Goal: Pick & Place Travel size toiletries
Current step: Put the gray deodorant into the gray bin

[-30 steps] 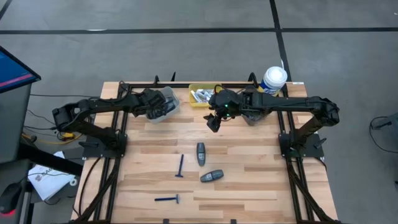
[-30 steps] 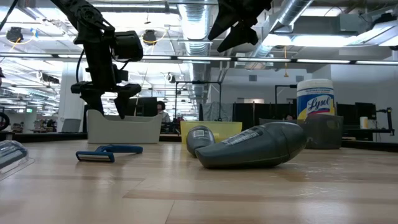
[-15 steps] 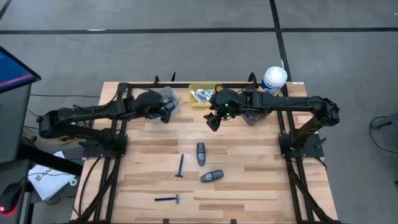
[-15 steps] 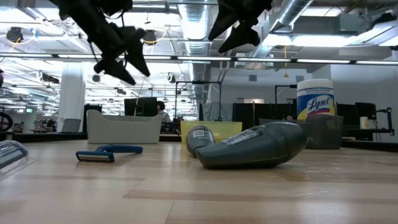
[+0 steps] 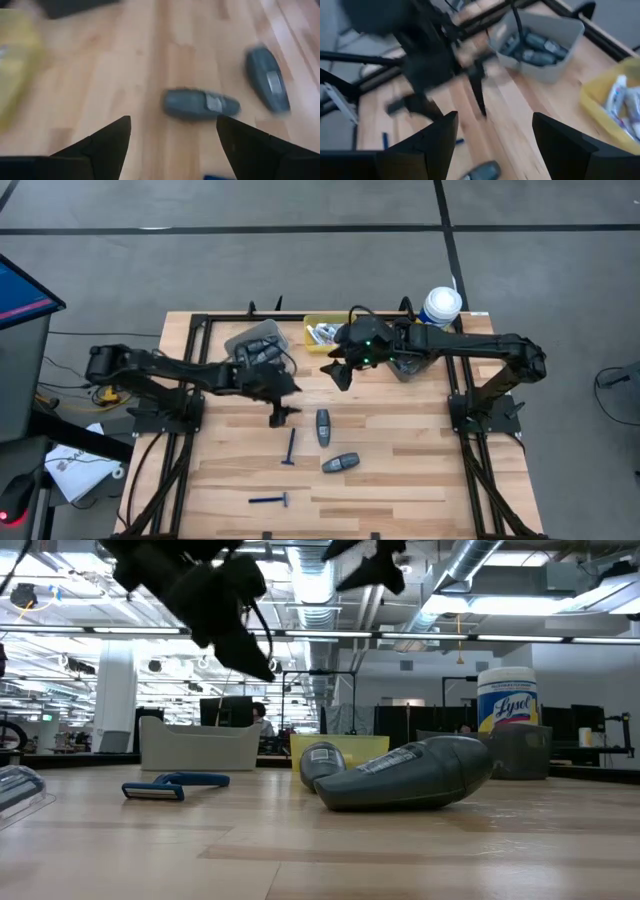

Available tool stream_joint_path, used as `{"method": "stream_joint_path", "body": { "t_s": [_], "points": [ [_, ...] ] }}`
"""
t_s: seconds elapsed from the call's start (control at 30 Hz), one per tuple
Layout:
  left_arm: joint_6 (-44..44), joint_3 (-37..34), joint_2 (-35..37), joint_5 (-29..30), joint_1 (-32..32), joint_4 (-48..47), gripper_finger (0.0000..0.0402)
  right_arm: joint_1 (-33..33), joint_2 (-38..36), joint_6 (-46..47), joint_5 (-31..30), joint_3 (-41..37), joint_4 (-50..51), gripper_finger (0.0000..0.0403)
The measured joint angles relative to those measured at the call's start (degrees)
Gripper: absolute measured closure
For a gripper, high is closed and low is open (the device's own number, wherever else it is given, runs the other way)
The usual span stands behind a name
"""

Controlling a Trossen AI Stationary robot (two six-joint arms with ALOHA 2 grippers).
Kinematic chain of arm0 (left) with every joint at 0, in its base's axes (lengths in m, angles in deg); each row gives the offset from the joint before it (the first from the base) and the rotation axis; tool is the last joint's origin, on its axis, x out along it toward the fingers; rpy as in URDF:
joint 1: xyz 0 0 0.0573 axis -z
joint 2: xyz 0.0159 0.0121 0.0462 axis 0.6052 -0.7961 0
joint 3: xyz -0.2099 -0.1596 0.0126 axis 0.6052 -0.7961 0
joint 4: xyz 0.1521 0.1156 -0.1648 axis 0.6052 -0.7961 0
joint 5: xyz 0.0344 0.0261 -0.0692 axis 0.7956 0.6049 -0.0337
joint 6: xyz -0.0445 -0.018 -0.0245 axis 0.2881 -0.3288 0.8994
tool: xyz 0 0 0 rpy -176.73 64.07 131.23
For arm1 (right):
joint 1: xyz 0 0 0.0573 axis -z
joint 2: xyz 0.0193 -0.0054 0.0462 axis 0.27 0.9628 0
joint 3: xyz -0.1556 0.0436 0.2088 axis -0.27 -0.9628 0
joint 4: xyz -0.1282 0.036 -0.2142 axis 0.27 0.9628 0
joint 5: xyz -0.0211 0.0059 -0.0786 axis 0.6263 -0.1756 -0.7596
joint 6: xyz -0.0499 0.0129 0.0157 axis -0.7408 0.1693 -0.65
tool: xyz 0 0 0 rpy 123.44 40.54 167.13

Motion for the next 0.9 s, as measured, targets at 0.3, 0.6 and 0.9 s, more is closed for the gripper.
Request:
{"method": "stream_joint_path", "body": {
  "t_s": [0.3, 0.6, 0.9],
  "points": [
    [-18.5, 0.14, -12.22, -12.64, -0.66, 13.16, 0.0112, -2.99, -0.02, 0.43, 0.27, 8.01, -1.77, 0.0155],
    [-31.24, 6.87, -18.89, -19.24, -0.68, 13.12, 0.0112, -4.55, -0.02, 5.73, 0.15, 9.04, -6.55, 0.0155],
    [-38.51, 9.07, -24.88, -21.95, -0.68, 12.99, 0.0112, -5.52, 0.17, 7.41, 0.13, 9.04, -8.8, 0.0155]
  ]
}}
